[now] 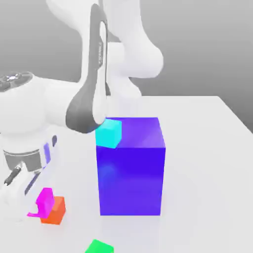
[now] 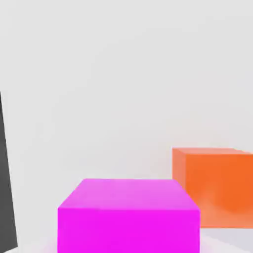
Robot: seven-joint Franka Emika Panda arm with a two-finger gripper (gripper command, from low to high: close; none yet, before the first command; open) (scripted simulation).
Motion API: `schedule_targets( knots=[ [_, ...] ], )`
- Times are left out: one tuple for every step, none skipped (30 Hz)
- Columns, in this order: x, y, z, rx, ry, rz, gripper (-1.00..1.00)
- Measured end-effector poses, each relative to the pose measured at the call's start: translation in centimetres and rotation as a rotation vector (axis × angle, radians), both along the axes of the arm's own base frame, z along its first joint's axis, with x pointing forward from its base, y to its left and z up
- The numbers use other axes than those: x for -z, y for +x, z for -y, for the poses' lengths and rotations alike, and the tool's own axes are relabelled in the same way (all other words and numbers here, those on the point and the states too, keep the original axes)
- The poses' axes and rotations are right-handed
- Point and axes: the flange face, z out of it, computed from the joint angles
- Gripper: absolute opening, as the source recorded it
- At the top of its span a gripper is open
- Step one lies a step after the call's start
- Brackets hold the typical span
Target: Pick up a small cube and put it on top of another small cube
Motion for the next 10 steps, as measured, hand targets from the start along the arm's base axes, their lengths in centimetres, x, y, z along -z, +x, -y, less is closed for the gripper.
schedule_targets(
  knots=[
    [-0.4,1.3,-2.4,-0.014,0.0,0.001,-1.0],
    [-0.8,2.3,-4.8,-0.026,-0.001,0.001,-1.0],
    [-0.2,2.8,-5.9,-0.031,-0.001,0.002,-1.0],
    [0.9,3.1,-6.5,-0.034,-0.001,0.002,-1.0],
    [2.2,3.3,-6.8,-0.035,-0.001,0.002,-1.0],
    [3.6,3.3,-7.0,-0.036,-0.001,0.002,-1.0],
    [4.7,3.3,-7.1,-0.037,-0.001,0.002,1.0],
    [4.7,3.3,-7.1,-0.037,-0.001,0.002,1.0],
    [4.7,3.3,-7.1,-0.037,-0.001,0.002,1.0],
    [4.7,3.3,-7.1,-0.037,-0.001,0.002,1.0]
  ],
)
